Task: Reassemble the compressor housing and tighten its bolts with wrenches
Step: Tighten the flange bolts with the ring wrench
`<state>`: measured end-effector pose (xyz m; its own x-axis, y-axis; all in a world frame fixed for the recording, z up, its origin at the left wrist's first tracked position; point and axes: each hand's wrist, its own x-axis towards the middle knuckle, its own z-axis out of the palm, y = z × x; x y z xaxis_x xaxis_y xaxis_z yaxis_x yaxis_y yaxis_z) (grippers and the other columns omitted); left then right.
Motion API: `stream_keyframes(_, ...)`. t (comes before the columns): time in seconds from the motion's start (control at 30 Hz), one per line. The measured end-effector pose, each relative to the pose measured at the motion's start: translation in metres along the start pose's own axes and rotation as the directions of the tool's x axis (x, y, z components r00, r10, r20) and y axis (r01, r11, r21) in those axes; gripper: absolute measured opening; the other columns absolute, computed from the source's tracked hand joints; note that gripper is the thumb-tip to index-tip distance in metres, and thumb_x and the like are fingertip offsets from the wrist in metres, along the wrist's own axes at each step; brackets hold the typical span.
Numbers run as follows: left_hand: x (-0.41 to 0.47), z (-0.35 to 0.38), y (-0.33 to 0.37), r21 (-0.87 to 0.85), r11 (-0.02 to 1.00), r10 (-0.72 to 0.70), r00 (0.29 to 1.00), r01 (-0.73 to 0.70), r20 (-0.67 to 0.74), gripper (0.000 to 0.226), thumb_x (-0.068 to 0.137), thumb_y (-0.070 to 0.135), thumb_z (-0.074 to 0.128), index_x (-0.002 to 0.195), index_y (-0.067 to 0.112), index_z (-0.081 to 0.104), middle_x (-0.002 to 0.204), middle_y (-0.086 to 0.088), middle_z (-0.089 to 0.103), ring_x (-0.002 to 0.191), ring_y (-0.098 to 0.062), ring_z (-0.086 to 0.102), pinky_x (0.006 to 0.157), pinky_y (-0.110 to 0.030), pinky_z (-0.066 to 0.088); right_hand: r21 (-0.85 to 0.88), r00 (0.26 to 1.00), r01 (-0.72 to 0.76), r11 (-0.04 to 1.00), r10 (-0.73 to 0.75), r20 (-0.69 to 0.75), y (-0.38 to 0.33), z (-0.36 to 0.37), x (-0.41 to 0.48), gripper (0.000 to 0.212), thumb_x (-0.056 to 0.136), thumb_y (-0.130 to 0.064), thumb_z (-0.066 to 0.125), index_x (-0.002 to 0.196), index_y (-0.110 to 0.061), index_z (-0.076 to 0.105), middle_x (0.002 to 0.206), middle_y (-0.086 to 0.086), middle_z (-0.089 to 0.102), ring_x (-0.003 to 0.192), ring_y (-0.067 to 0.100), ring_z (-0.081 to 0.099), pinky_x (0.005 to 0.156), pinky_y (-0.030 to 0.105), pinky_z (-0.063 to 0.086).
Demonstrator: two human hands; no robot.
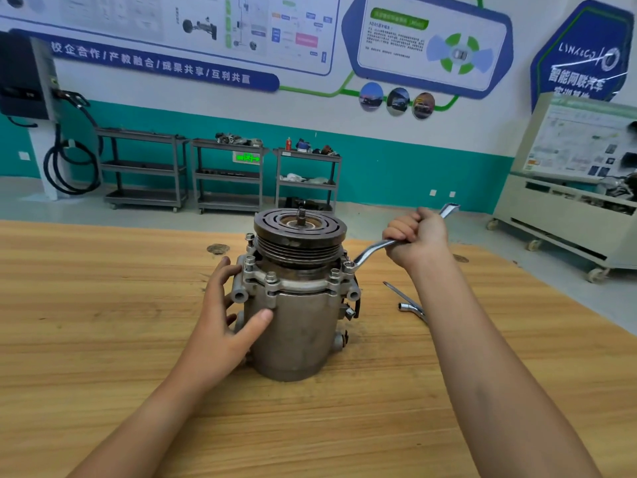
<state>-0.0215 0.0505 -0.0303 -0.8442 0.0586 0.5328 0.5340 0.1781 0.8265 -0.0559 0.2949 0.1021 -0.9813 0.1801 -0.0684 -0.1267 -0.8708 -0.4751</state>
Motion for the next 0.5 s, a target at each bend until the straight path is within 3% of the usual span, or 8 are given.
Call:
stream_keyframes(0.13,0.003,0.001,0.0,-0.016,1.0,-0.014,1.0,0.014,0.003,0.06,0.059,0.064,0.07,0.103,0.075,0.029,0.145,0.036,0.016,0.116,0.02,0.036,0.084,-0.015,0.039,0.039,0.999,0.0,0.999,-0.001,0.041,-0.001,-0.01,0.0,0.071,0.101,-0.025,0.031,0.031,-0.015,0.034,0.034,-0.006,0.02,0.025,0.008,0.017,0.031,0.014,0.015)
stream_keyframes(0.27,0.005,0.003,0.001,-0.013,0.999,-0.036,0.999,0.036,-0.002,0.072,0.054,0.06,0.077,0.103,0.074,0.026,0.145,0.019,0.029,0.117,0.018,0.037,0.084,-0.016,0.038,0.062,0.999,0.029,0.998,-0.032,0.038,-0.002,-0.013,-0.002,0.067,0.101,-0.027,0.032,0.035,-0.015,0.033,0.035,-0.006,0.02,0.025,0.008,0.017,0.031,0.012,0.017)
stream_keyframes(0.43,0.005,0.01,0.006,-0.056,0.997,-0.045,0.998,0.047,0.044,0.103,0.042,0.057,0.083,0.115,0.074,0.013,0.134,0.033,0.03,0.113,0.026,0.035,0.09,-0.013,0.04,0.097,1.0,0.02,0.995,-0.021,0.013,0.002,-0.016,-0.001,0.067,0.101,-0.028,0.031,0.035,-0.015,0.032,0.034,-0.006,0.02,0.024,0.008,0.017,0.03,0.012,0.017)
stream_keyframes(0.5,0.004,0.013,0.009,-0.054,0.997,-0.046,0.999,0.047,0.018,0.106,0.039,0.05,0.082,0.116,0.073,0.013,0.138,0.028,0.03,0.119,0.019,0.036,0.098,-0.02,0.039,0.112,1.0,0.014,0.994,-0.015,0.011,0.004,-0.017,0.001,0.07,0.102,-0.027,0.029,0.033,-0.015,0.032,0.033,-0.006,0.019,0.024,0.008,0.017,0.029,0.012,0.017)
